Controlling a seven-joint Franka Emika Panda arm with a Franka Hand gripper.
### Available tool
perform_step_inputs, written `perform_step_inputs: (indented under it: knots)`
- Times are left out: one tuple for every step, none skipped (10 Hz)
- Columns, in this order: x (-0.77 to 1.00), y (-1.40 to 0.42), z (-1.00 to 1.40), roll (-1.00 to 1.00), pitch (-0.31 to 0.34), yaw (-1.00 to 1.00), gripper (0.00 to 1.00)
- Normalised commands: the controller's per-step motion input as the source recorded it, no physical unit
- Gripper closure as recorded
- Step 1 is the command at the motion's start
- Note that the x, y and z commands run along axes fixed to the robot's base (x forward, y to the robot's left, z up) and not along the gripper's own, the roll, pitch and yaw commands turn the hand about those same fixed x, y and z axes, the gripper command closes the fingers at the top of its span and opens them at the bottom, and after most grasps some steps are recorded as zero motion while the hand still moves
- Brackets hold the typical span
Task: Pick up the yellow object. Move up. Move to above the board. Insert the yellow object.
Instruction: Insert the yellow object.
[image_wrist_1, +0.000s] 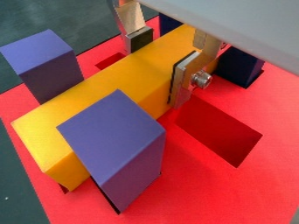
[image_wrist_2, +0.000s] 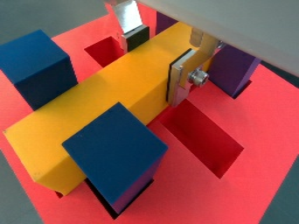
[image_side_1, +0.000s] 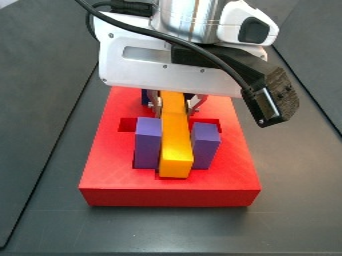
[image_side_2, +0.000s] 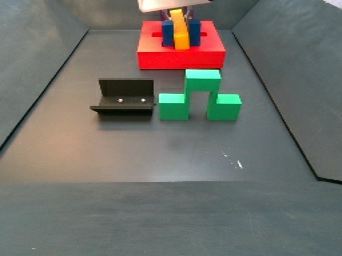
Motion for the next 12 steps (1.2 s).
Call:
perform_step_inputs:
  knots:
    - [0.0,0.0,-0.19,0.0,-0.006,0.02,1.0]
    - [-0.13,0.0,-0.24,0.0,-0.017,0.0,1.0]
    - [-0.21,0.0,-0.21,0.03,-0.013,-0.11,1.0]
    - [-0.18,-0.07,-0.14,0.1,0.0,-0.22,1.0]
    - [-0.13,-0.11,-0.1,0.12,0.0,-0.24,1.0]
    - [-0.04,-0.09,-0.05,0.11,0.0,-0.11,1.0]
    - [-0.04,-0.02,-0.12,0.03,0.0,0.0,1.0]
    - [0.0,-0.02,-0.5,-0.02,-0.09,0.0,1.0]
    - [0.23,0.0,-0.73,-0.08,-0.084,0.0,1.0]
    - [0.13,0.0,-0.61,-0.03,-0.066,0.0,1.0]
    - [0.0,0.0,-0.15,0.05,0.0,0.0,1.0]
    - [0.0,0.0,0.0,0.0,0.0,0.0,1.0]
